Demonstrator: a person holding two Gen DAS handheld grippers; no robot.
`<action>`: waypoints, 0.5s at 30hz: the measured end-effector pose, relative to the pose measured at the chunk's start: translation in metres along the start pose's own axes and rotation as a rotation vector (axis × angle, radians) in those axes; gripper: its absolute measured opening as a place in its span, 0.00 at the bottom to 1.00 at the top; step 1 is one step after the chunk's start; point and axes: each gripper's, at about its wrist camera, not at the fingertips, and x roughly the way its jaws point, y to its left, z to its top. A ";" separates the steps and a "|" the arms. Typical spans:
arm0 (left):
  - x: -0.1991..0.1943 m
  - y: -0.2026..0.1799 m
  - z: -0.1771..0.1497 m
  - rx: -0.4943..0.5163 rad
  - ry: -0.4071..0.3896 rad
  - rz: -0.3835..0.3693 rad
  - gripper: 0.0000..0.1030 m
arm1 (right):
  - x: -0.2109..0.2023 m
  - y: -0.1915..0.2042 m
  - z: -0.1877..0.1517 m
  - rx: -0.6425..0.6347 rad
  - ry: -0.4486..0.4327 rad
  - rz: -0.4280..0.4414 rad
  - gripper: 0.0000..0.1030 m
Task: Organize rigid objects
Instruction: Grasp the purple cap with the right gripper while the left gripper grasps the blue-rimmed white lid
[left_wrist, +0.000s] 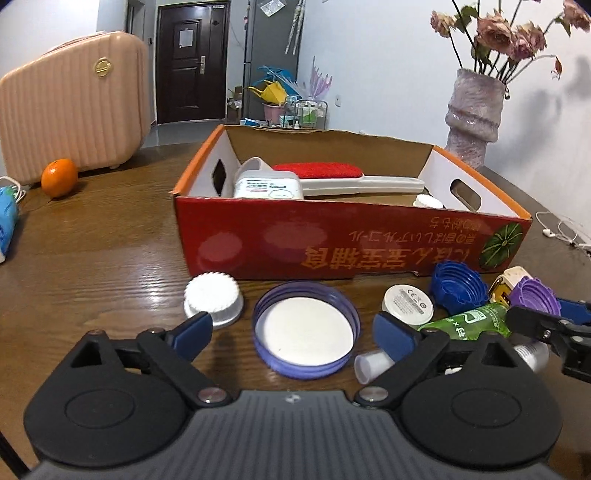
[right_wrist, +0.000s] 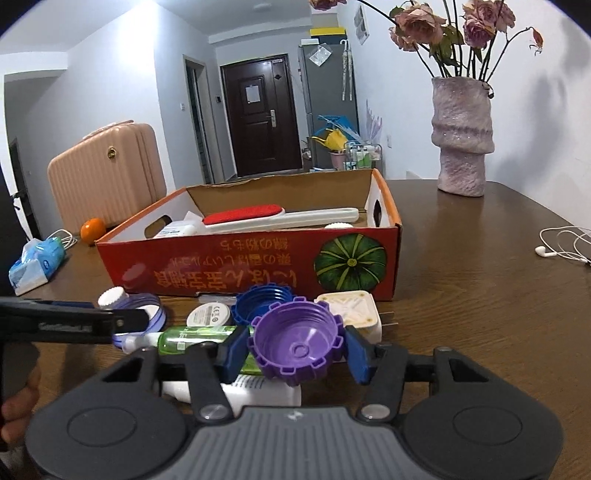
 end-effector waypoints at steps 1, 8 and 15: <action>0.003 -0.002 0.001 0.005 0.006 0.004 0.87 | 0.000 0.000 0.000 -0.002 0.000 0.005 0.53; 0.008 -0.012 0.000 0.028 0.017 0.019 0.65 | -0.001 -0.003 0.000 0.003 0.003 0.028 0.52; -0.045 -0.014 -0.010 0.020 -0.074 0.044 0.65 | -0.032 0.005 -0.002 -0.025 -0.041 0.015 0.52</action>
